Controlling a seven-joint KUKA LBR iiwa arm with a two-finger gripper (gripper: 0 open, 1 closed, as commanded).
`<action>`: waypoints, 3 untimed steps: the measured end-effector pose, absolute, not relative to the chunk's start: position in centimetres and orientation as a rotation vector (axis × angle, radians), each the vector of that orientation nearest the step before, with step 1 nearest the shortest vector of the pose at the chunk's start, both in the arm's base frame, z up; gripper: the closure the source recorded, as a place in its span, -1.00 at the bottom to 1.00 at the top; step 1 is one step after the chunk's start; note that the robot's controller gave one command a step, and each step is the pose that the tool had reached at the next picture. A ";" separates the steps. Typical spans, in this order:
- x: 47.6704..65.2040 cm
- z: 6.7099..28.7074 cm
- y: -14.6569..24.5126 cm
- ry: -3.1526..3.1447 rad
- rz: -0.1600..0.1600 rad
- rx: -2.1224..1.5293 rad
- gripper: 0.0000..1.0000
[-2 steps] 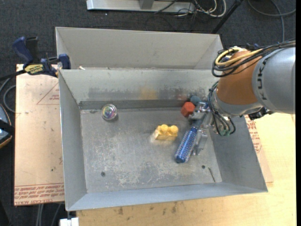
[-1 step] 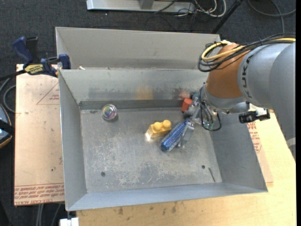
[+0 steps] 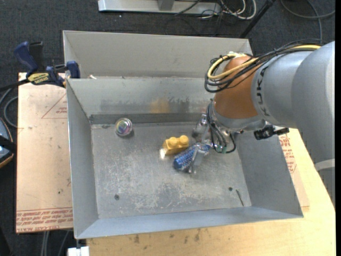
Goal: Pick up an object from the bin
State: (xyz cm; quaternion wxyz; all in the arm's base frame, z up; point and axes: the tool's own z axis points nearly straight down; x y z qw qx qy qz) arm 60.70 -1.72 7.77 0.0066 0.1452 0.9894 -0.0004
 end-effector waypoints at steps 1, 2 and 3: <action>60.8 7.8 -1.6 3.092 0.004 0.451 1.00; 61.3 19.4 -1.2 3.123 0.001 0.237 1.00; 60.8 24.5 -0.9 3.123 0.002 0.276 1.00</action>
Offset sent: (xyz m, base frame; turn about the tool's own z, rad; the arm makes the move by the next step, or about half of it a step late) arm 0.0000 0.0000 0.0000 0.0000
